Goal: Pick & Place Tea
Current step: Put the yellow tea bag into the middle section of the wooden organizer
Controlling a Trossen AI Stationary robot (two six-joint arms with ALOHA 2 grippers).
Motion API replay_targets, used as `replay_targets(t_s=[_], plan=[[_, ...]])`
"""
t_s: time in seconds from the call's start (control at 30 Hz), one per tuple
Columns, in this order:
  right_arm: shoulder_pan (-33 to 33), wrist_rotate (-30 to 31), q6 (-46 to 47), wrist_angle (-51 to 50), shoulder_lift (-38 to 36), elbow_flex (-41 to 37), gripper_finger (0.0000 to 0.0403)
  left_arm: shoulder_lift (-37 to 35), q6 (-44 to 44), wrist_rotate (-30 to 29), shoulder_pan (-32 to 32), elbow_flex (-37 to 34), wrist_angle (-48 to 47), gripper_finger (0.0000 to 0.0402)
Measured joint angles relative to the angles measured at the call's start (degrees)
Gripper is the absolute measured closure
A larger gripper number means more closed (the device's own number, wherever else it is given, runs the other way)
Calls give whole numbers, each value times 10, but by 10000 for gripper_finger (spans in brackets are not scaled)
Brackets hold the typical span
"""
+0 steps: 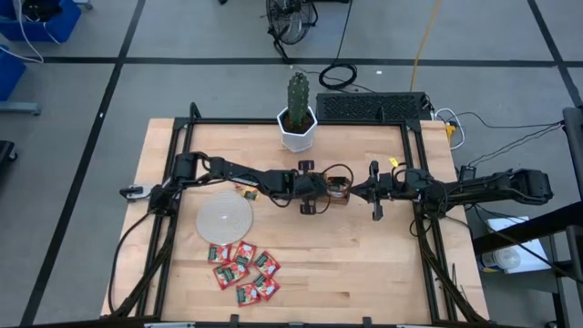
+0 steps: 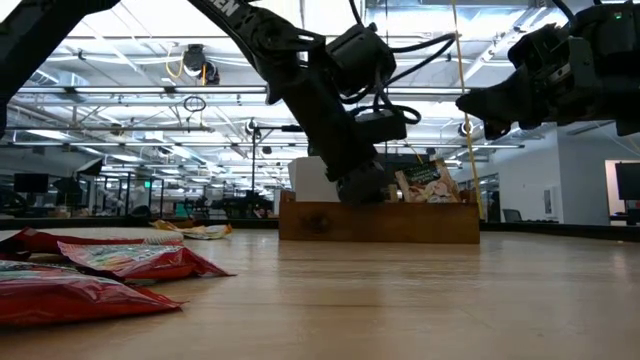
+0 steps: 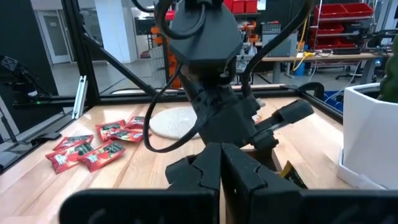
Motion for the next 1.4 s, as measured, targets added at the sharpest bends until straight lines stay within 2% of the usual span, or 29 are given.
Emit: replay_targets(t_s=[0.53,0.63,0.77,1.0,1.2,1.4], plan=[[0,0,0,-3,0,0,403,-5,-15,-18,-7,4,-16,308],[0,0,0,-3,0,0,403,-5,-24,-17,-7,7,-22,278],[0,0,0,-3,0,0,403,-5,-26,-17,-7,9,-20,215],[0,0,0,-3,0,0,403,-5,-22,-50,-19,9,-24,128],[0,0,0,-1,0,0,403,-17,7,-82,-36,7,-33,95],[0,0,0,-2,0,0,403,-27,14,-106,-47,7,-35,83]])
